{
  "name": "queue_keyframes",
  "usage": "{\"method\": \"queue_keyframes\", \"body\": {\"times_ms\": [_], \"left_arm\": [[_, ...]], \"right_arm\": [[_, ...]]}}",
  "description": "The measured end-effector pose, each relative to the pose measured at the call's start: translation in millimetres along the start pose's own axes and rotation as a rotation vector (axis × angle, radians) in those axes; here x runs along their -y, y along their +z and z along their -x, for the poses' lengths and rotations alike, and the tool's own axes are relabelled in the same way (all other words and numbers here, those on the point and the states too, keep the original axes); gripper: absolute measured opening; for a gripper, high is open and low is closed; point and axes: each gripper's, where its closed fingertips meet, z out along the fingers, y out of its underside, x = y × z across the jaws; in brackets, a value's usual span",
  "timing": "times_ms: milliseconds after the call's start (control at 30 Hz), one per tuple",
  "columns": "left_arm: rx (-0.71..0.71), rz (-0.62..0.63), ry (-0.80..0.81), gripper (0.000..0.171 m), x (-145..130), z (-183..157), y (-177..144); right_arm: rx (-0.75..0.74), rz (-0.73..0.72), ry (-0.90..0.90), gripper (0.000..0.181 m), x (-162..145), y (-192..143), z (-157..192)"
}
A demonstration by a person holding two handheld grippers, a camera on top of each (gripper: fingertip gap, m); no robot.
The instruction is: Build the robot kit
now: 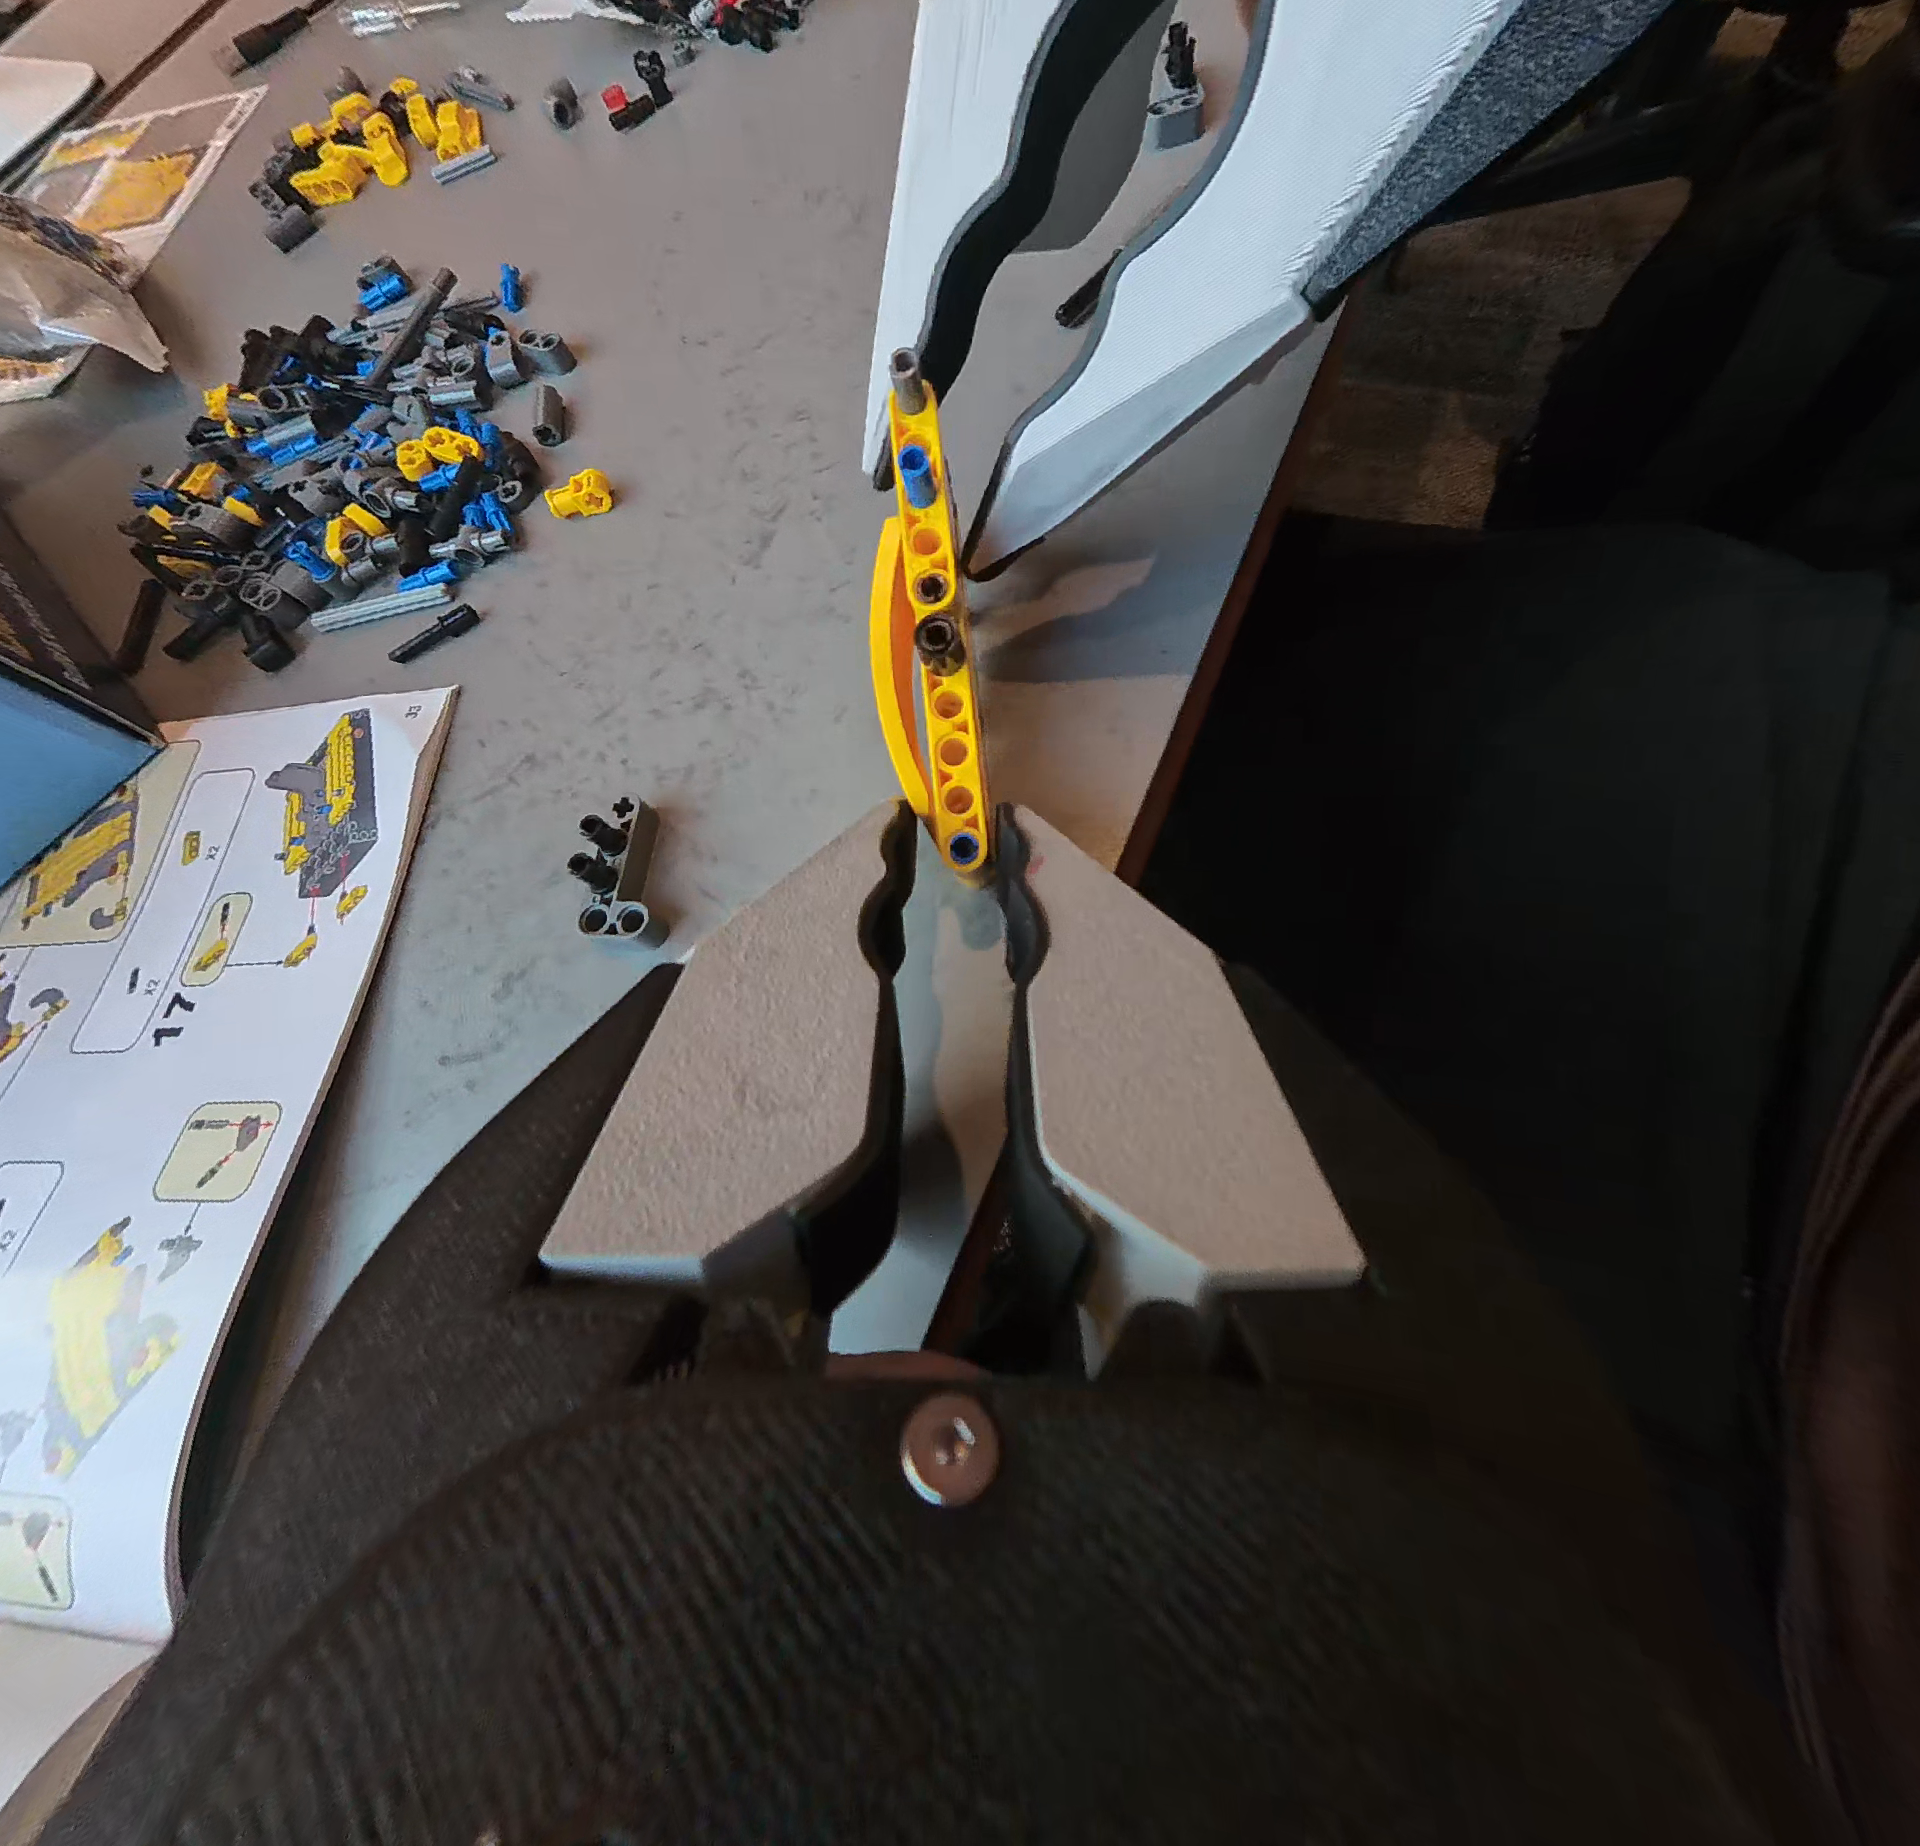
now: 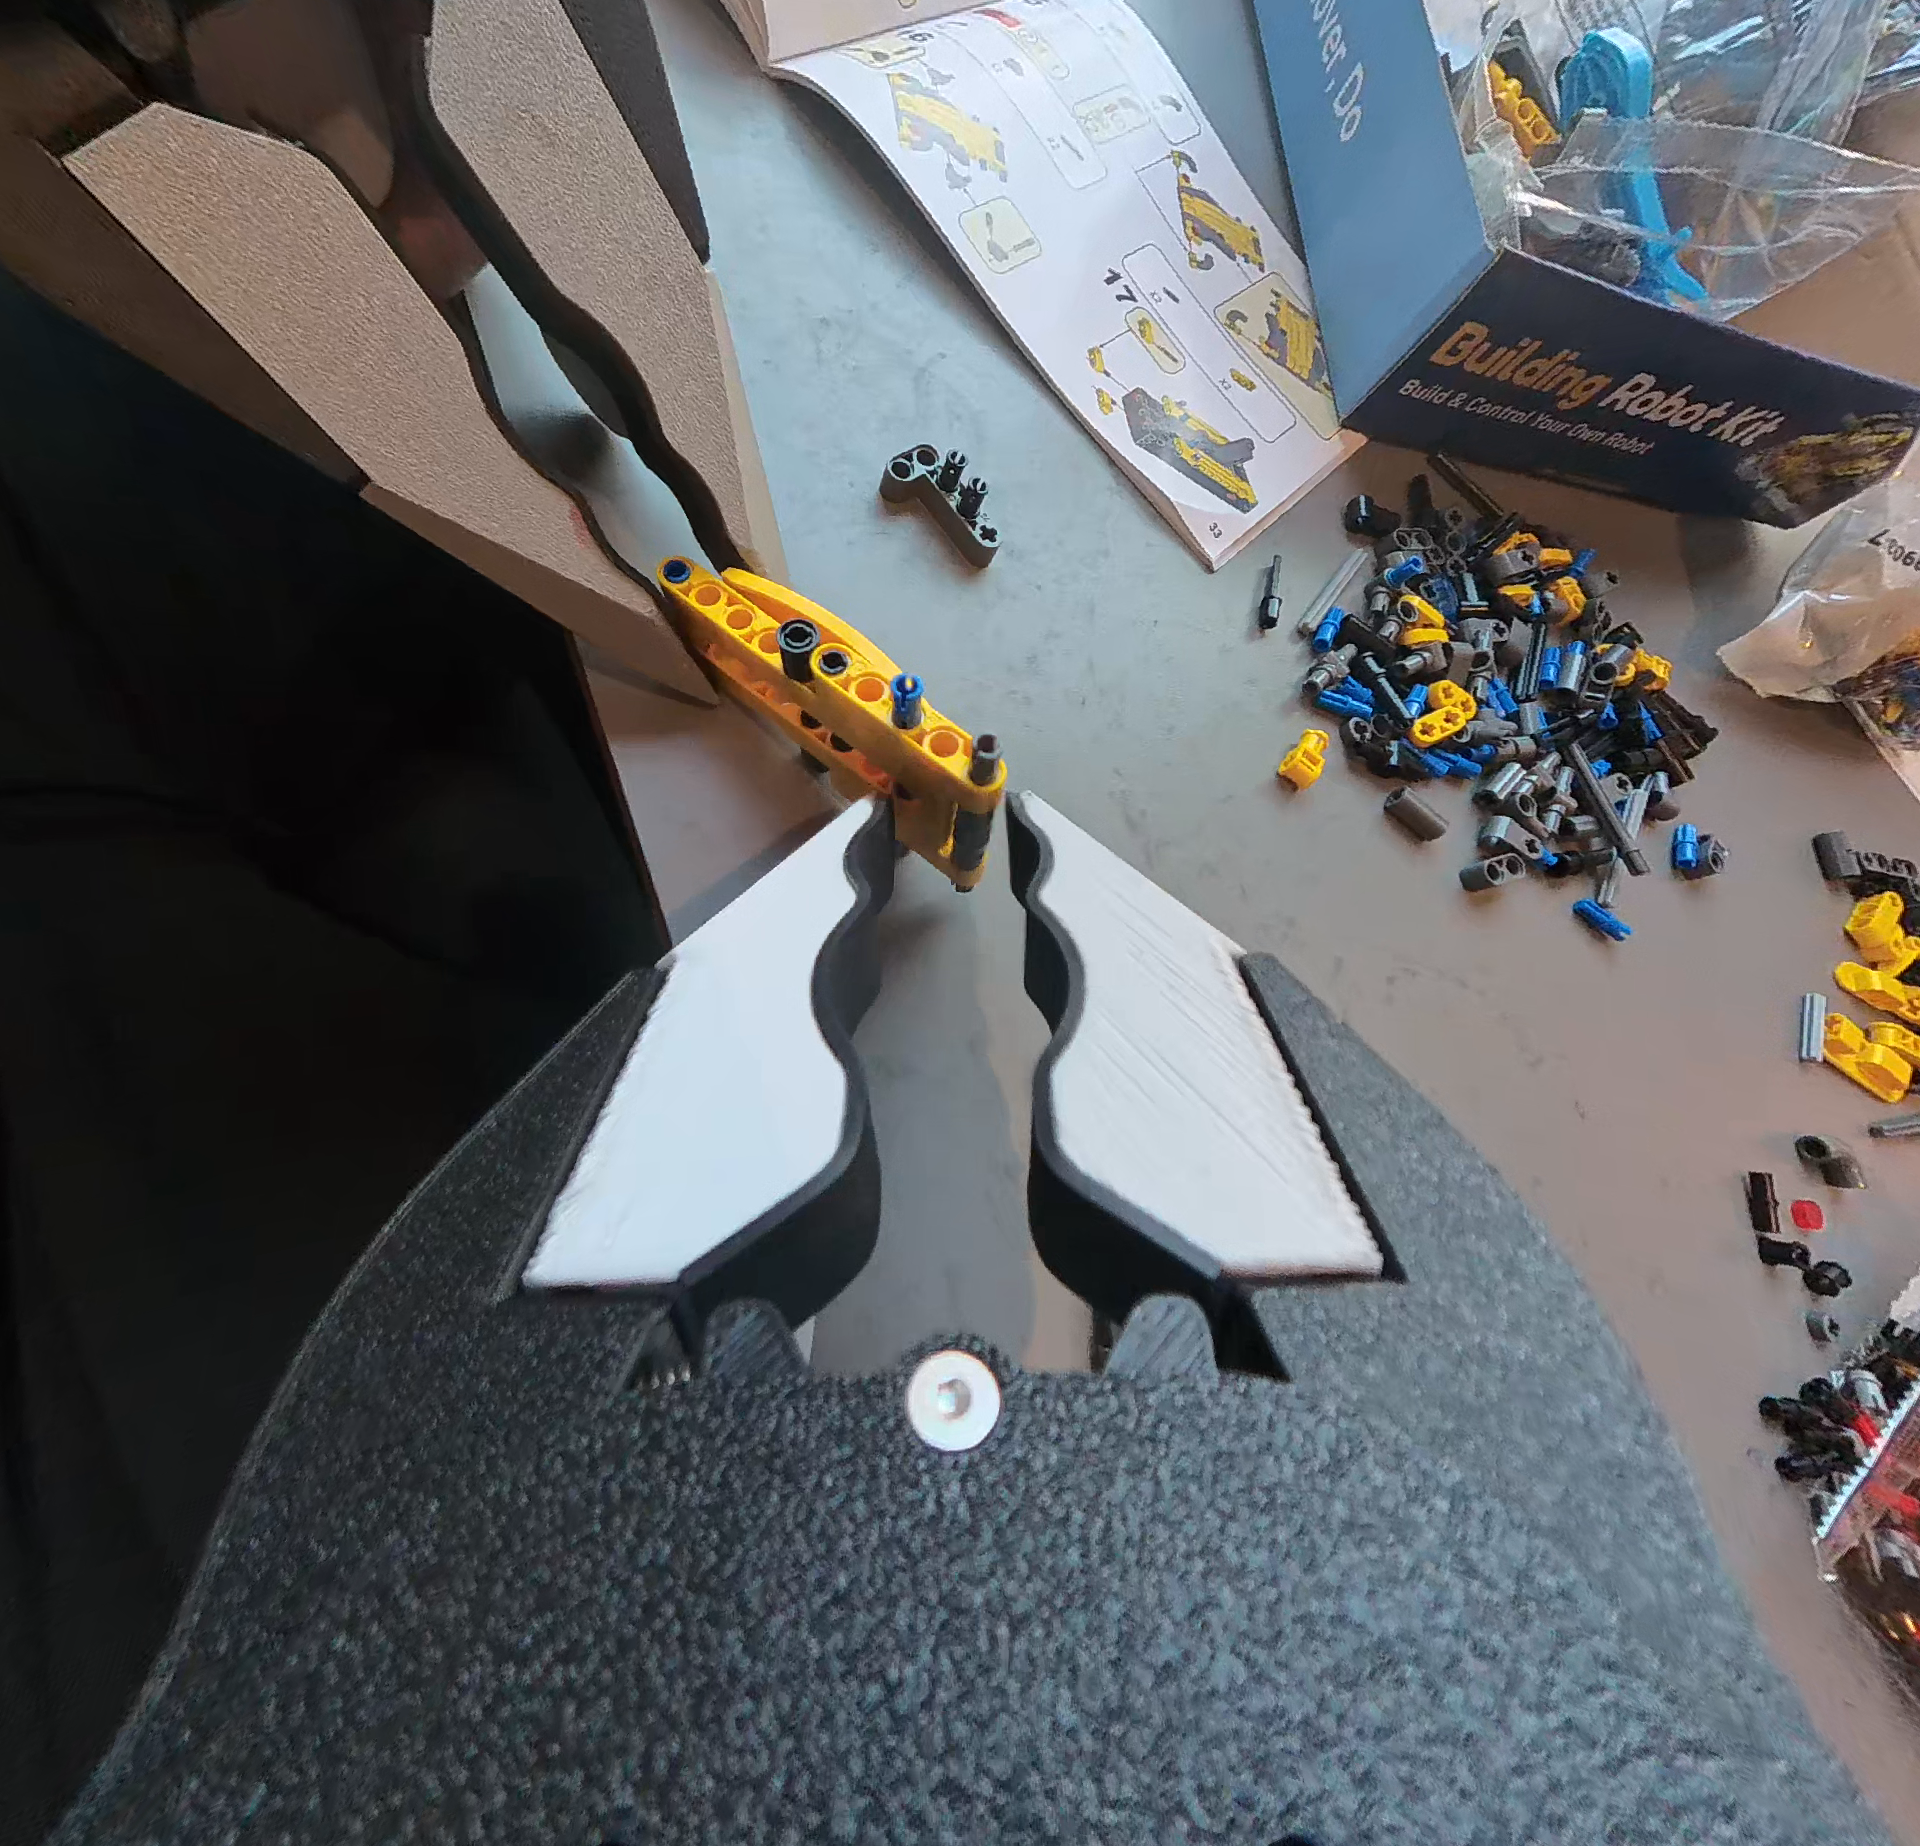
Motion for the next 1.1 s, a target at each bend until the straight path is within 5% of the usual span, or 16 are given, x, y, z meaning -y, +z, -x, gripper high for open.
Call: {"method": "queue_keyframes", "body": {"times_ms": [367,533,800,1100], "left_arm": [[0.0,-0.006,-0.023,0.022,0,1,-2],[-0.012,-0.009,-0.042,0.027,-2,2,-4],[0.021,-0.007,-0.08,0.025,-2,8,-2],[0.104,-0.077,-0.1,0.021,9,19,-7]], "right_arm": [[-0.023,-0.013,0.031,0.024,-3,-12,-4],[-0.091,-0.04,0.077,0.024,-11,-43,-18],[-0.3,-0.013,0.372,0.025,-75,-115,-80],[-0.21,0.154,0.521,0.034,-123,-107,-69]]}}
